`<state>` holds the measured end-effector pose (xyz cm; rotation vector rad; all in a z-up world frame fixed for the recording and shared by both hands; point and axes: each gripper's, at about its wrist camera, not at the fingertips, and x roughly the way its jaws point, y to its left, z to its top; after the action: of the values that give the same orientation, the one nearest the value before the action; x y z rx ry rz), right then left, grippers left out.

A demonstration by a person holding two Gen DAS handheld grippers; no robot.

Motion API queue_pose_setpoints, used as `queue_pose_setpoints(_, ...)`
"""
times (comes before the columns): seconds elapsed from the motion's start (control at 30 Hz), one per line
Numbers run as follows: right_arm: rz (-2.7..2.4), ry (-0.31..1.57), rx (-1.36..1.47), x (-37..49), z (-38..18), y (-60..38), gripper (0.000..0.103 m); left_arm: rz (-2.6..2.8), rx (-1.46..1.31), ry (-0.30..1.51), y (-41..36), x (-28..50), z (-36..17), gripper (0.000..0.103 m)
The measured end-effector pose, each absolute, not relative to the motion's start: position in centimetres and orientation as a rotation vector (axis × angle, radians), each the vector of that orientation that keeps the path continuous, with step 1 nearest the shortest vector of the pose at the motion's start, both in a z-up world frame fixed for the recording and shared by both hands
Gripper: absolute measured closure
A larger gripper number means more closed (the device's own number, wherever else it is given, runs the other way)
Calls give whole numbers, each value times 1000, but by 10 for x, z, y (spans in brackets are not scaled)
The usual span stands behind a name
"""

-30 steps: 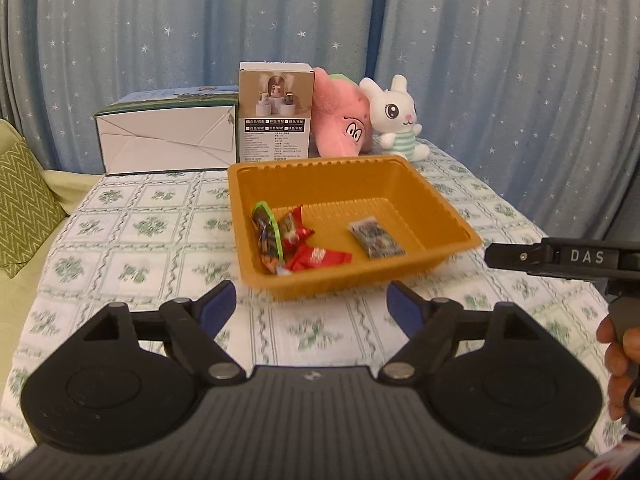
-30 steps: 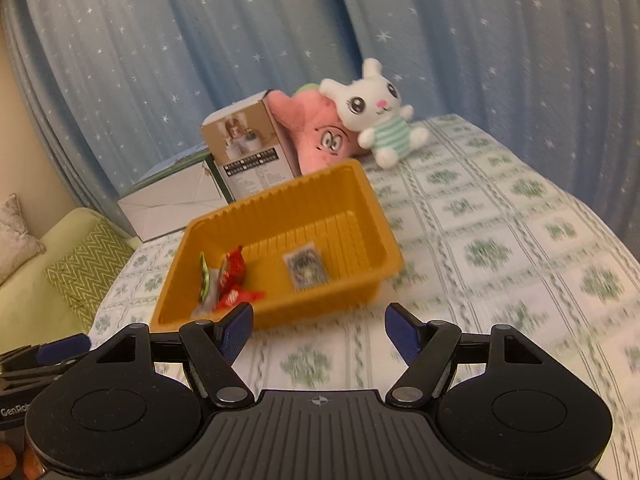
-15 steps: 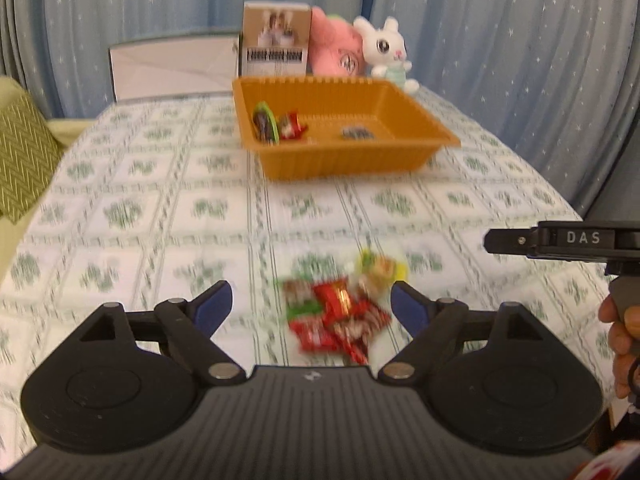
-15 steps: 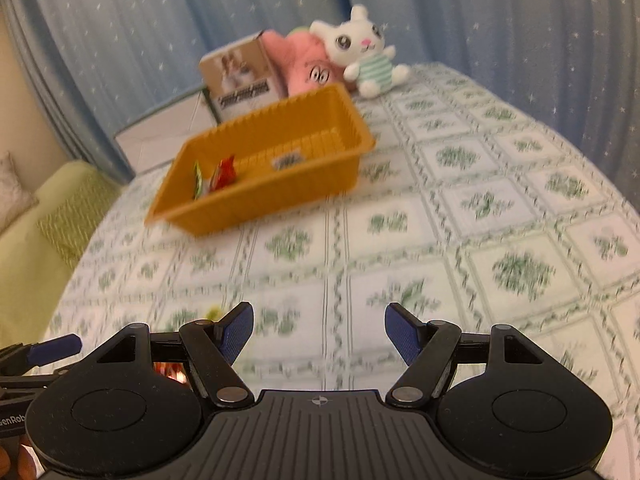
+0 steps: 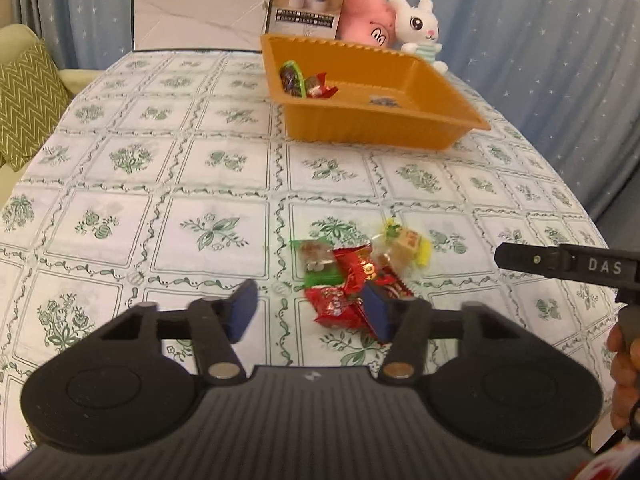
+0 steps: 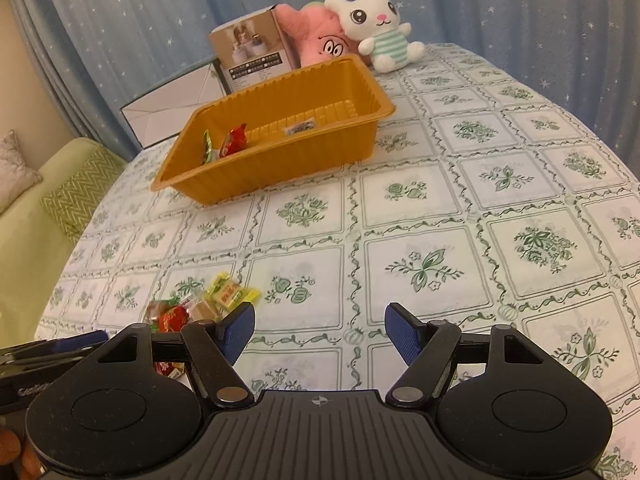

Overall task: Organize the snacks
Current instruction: 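Grasp a small red packet with the left tool while the right tool grasps a red-gold candy packet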

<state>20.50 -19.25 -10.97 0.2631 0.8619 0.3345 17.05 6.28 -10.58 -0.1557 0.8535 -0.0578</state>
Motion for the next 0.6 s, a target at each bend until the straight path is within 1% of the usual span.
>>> queue_pose_setpoints(0.03,337,863,263,205,-110,-192,31,-66,-150,858,62,171,-107,63)
queue_pose_setpoints(0.37,364,882,241,202,-114,-179,31,-108,-76,895,49,178,-119,68)
queue_pose_setpoints(0.4,367,883,239,202,-114,-178,31,-110,-71,896,48,179,-119,72)
queue_pose_setpoints(0.43,369,883,237,201,-114,-177,31,-114,-63,898,47,179,-120,78)
queue_pose_setpoints(0.5,373,882,233,201,-114,-175,31,-117,-41,908,46,179,-121,81)
queue_pose_setpoints(0.57,375,879,228,200,-114,-174,31,-118,-35,911,46,178,-120,86)
queue_pose_setpoints(0.6,378,878,224,199,-114,-173,31,-112,-43,910,48,177,-119,86)
